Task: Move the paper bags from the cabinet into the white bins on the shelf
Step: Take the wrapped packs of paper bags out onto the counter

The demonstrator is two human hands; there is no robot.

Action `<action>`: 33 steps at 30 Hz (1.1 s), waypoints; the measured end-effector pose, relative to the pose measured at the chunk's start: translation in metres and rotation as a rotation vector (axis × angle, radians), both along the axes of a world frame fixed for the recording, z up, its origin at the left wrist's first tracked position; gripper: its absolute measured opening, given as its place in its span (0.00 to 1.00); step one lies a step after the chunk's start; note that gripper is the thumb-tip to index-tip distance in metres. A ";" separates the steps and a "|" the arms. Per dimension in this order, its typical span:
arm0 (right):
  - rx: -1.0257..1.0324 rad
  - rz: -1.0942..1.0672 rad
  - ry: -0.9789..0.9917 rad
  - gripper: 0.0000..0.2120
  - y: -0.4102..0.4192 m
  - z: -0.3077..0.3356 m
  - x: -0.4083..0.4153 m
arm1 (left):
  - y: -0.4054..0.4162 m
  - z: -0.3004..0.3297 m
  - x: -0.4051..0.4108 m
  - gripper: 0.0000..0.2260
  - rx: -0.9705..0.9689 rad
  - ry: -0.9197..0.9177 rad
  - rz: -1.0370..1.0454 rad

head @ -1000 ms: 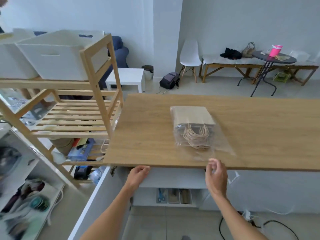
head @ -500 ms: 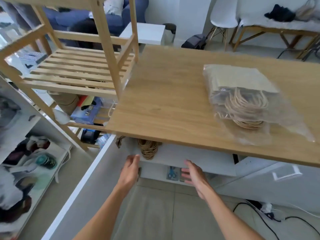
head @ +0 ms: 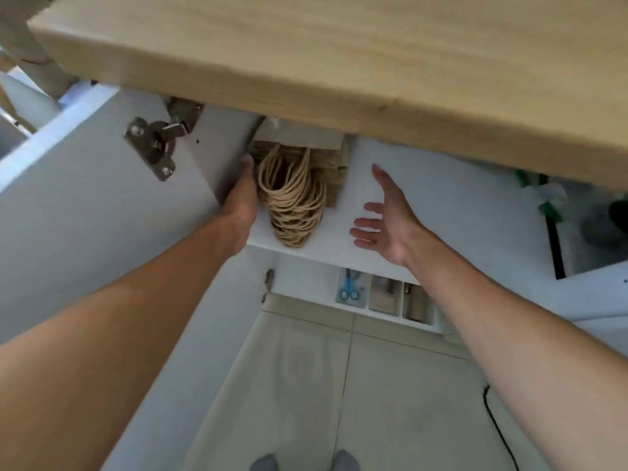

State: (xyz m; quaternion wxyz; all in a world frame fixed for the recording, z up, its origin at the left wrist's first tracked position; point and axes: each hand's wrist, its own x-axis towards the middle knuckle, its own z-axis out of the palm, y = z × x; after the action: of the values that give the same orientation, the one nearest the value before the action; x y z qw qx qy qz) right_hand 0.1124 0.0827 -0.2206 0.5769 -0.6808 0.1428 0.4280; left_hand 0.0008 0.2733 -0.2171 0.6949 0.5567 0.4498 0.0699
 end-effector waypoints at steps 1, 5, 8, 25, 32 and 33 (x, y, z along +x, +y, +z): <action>0.028 -0.023 0.016 0.43 0.006 -0.003 0.006 | 0.003 -0.001 0.006 0.29 -0.038 -0.030 -0.001; 0.114 -0.055 0.083 0.51 0.032 -0.001 0.032 | 0.017 -0.004 0.030 0.32 -0.132 -0.125 -0.059; 0.093 0.025 0.094 0.50 0.052 0.007 0.040 | 0.021 -0.005 0.038 0.30 -0.157 -0.115 -0.067; 0.021 0.159 0.013 0.28 -0.007 -0.007 -0.033 | -0.020 -0.008 -0.034 0.28 -0.023 0.024 -0.264; 0.096 0.039 0.189 0.27 -0.051 -0.002 -0.137 | -0.069 0.000 -0.114 0.27 -0.131 -0.006 -0.296; 0.077 0.020 0.189 0.25 -0.057 0.003 -0.151 | -0.076 0.005 -0.125 0.26 -0.130 -0.003 -0.309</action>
State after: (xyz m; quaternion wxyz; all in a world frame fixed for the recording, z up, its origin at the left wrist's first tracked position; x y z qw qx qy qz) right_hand -0.0388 0.0261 -0.2176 0.5823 -0.6163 0.1732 0.5011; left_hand -0.1245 0.1975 -0.2124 0.7327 0.5729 0.3614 -0.0662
